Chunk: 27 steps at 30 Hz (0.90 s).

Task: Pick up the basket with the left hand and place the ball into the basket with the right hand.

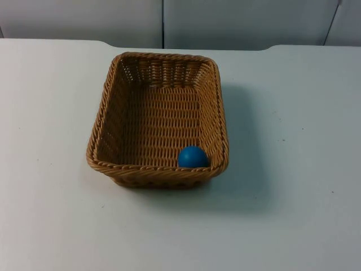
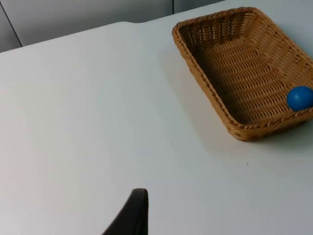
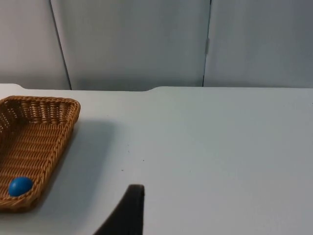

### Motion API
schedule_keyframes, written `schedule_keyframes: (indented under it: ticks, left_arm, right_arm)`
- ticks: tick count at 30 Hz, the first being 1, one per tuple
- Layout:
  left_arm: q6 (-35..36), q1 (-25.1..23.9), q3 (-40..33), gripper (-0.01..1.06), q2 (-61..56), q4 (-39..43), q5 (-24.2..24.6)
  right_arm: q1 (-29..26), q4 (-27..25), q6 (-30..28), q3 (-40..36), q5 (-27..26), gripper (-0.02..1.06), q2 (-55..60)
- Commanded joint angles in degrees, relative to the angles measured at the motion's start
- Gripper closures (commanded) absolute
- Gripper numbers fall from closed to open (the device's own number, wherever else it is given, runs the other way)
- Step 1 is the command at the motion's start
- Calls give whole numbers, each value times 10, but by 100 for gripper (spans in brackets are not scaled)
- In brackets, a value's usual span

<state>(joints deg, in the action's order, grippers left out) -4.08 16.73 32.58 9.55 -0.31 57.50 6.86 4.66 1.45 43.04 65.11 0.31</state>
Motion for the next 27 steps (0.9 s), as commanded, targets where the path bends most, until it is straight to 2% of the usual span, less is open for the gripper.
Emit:
schedule_keyframes:
  ticks: [1,5,10,16,27]
  left_arm:
    - [1,4,-3,8,-3,-5,-5]
    - [1,4,-13,8,-3,-8,-6]
    - [28,4,-16,8,-4,-10,6]
    - [30,4,-21,8,-7,19,43]
    - [30,4,-31,8,-33,22,43]
  right_arm:
    - [2,6,-3,-2,3,4,-3]
    - [2,6,-3,-6,8,4,-3]
    - [2,-12,-1,-49,9,4,-3]
    - [2,-31,-5,-133,-36,4,-3]
    - [2,-31,-5,-139,-33,4,-3]
